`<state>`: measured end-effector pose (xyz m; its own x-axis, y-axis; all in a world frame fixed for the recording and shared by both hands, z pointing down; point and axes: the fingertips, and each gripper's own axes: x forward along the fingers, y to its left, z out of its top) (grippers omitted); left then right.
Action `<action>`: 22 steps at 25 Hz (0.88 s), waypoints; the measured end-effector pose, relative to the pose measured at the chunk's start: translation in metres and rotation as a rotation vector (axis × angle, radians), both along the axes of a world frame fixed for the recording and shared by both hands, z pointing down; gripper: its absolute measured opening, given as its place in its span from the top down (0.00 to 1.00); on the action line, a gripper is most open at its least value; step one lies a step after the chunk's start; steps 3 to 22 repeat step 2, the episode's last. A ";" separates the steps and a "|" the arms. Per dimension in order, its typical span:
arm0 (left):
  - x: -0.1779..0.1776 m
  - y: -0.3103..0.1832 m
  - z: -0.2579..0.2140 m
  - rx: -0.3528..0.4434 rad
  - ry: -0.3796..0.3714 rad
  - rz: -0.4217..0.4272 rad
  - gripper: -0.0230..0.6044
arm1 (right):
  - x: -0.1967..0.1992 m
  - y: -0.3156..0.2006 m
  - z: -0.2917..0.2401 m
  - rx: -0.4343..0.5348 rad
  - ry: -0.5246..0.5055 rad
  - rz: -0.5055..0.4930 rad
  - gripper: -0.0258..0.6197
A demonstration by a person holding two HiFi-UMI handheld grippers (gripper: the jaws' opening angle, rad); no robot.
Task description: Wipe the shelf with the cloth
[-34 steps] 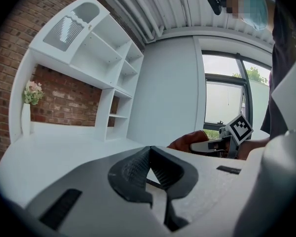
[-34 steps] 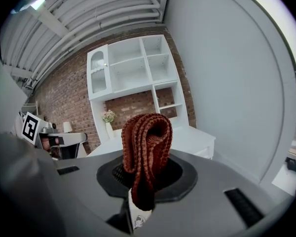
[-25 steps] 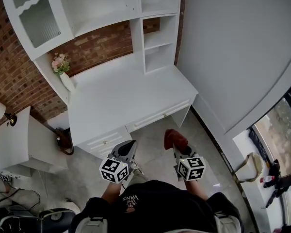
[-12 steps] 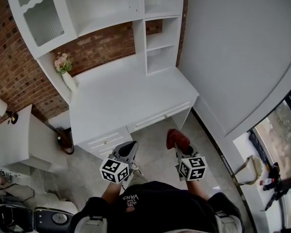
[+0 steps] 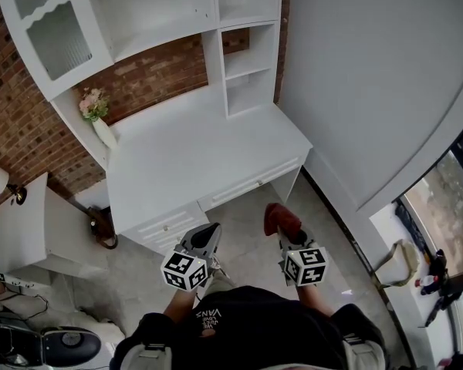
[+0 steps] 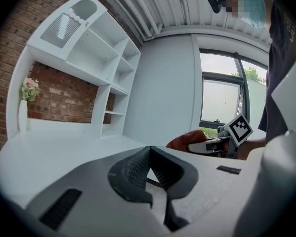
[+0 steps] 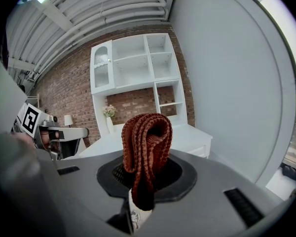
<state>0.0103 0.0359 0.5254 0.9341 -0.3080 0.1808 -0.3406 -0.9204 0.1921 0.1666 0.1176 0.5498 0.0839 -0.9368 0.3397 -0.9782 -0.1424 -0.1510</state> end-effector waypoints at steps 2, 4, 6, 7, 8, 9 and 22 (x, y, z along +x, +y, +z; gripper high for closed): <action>0.002 0.000 0.000 0.000 0.001 0.002 0.96 | 0.001 0.000 0.000 0.001 -0.001 0.003 0.86; 0.002 0.000 0.000 0.000 0.001 0.002 0.96 | 0.001 0.000 0.000 0.001 -0.001 0.003 0.86; 0.002 0.000 0.000 0.000 0.001 0.002 0.96 | 0.001 0.000 0.000 0.001 -0.001 0.003 0.86; 0.002 0.000 0.000 0.000 0.001 0.002 0.96 | 0.001 0.000 0.000 0.001 -0.001 0.003 0.86; 0.002 0.000 0.000 0.000 0.001 0.002 0.96 | 0.001 0.000 0.000 0.001 -0.001 0.003 0.86; 0.002 0.000 0.000 0.000 0.001 0.002 0.96 | 0.001 0.000 0.000 0.001 -0.001 0.003 0.86; 0.002 0.000 0.000 0.000 0.001 0.002 0.96 | 0.001 0.000 0.000 0.001 -0.001 0.003 0.86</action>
